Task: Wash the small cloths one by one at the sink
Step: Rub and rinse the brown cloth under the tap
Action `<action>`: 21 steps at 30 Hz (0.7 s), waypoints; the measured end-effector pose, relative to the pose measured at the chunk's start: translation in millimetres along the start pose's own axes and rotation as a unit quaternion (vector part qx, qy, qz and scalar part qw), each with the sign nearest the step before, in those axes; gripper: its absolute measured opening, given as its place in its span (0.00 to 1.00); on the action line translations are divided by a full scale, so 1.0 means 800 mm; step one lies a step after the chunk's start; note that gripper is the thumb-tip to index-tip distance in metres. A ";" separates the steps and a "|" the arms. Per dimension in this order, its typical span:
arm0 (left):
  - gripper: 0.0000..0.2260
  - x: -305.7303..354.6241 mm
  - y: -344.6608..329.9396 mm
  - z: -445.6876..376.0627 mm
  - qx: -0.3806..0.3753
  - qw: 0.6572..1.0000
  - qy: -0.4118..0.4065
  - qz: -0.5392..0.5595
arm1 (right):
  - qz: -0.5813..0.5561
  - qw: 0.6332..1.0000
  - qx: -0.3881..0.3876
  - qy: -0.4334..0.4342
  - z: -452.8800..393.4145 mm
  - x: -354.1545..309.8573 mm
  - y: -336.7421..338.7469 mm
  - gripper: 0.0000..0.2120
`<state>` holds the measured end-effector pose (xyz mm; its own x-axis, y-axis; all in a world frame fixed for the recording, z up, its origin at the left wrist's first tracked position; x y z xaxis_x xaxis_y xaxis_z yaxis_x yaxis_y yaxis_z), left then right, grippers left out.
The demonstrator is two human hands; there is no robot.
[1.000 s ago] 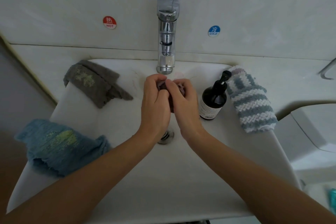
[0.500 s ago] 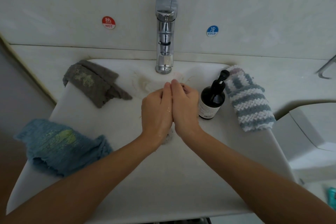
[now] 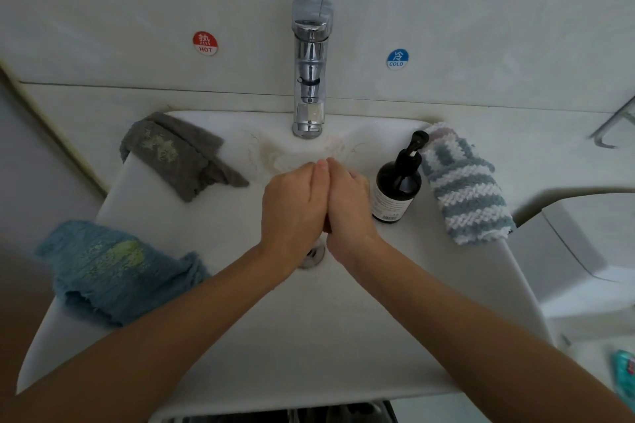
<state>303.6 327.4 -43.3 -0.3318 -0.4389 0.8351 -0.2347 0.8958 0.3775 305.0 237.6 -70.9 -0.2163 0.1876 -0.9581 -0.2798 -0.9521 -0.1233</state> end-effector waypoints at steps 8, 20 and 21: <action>0.18 0.013 0.018 -0.018 -0.102 0.993 -0.024 -0.061 | -0.022 0.999 -0.003 0.046 0.011 -0.043 0.018 0.21; 0.11 0.011 0.051 -0.027 -0.183 0.980 0.075 0.003 | 0.210 0.954 -0.143 0.157 0.025 -0.083 0.021 0.16; 0.11 0.014 0.053 -0.027 -0.195 0.978 0.078 0.011 | 0.237 0.942 -0.153 0.182 0.026 -0.090 0.023 0.15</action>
<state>309.9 362.3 -9.5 -0.1817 -0.4299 0.8844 0.1478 0.8772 0.4568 295.8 212.1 1.2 0.1008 -0.3183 -0.9426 0.0629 -0.9435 0.3254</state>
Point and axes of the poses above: each hand's wrist, its own z-axis away from the middle knuckle, its own y-axis out of the back of the hand, x = y × z, the point moved 7 cm from there along -z, towards the middle knuckle, and after that the axes turned 1 degree about -y, right-handed, at the moved point
